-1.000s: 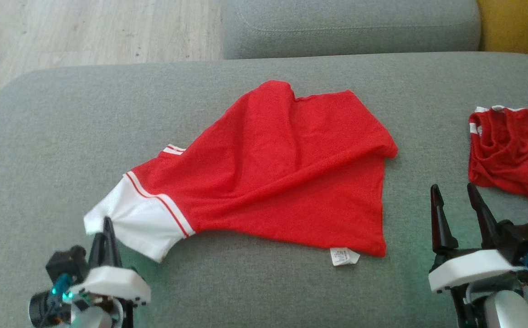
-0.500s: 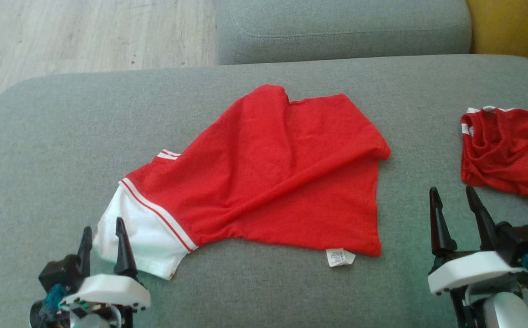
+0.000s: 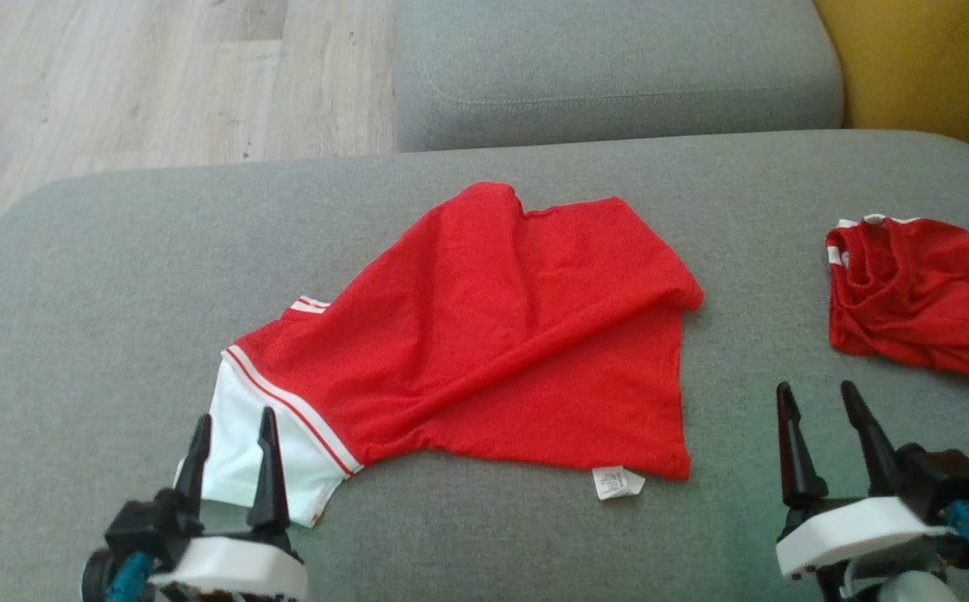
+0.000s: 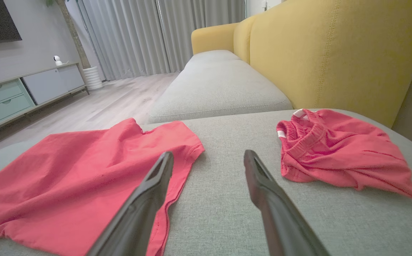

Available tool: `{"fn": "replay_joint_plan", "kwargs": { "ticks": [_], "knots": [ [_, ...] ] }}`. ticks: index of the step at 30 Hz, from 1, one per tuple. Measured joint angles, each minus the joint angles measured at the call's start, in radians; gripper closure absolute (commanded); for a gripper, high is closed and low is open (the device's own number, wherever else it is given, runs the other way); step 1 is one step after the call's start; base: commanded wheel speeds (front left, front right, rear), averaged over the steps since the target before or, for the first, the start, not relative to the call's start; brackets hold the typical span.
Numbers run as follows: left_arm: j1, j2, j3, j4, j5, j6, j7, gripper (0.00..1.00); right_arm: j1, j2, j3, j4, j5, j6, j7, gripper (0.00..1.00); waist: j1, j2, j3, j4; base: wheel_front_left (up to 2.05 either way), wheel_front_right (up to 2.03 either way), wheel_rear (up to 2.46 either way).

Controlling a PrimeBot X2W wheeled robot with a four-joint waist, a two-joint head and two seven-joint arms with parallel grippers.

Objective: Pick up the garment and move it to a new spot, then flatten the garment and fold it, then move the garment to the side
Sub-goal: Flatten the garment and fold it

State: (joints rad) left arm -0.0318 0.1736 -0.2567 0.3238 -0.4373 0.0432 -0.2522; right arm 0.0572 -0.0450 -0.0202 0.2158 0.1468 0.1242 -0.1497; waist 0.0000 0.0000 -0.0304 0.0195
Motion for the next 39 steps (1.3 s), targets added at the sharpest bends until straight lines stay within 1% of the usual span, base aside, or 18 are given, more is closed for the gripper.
{"fn": "replay_joint_plan", "kwargs": {
  "ticks": [7, 15, 39],
  "knots": [
    [0.036, -0.010, -0.007, -0.002, 0.000, 0.001, 0.000, 0.00, 0.017, 0.000, 0.044, 0.035, 0.020, 0.000, -0.022, 0.00, 0.0000, 0.0000, -0.020, 0.002, 0.00, 0.00, 0.00],
    [0.037, -0.011, -0.015, 0.002, 0.000, 0.009, 0.002, 0.00, 0.015, 0.000, 0.079, 0.062, 0.021, 0.000, -0.042, 0.00, 0.0000, 0.0000, -0.032, 0.007, 0.00, 0.00, 0.00],
    [0.040, -0.008, -0.030, 0.003, -0.021, 0.024, 0.058, 0.00, 0.010, 0.000, 0.079, 0.073, 0.019, 0.000, -0.050, 0.00, 0.0000, 0.0000, -0.022, 0.017, 0.00, 0.00, 0.00]
  ]
}}
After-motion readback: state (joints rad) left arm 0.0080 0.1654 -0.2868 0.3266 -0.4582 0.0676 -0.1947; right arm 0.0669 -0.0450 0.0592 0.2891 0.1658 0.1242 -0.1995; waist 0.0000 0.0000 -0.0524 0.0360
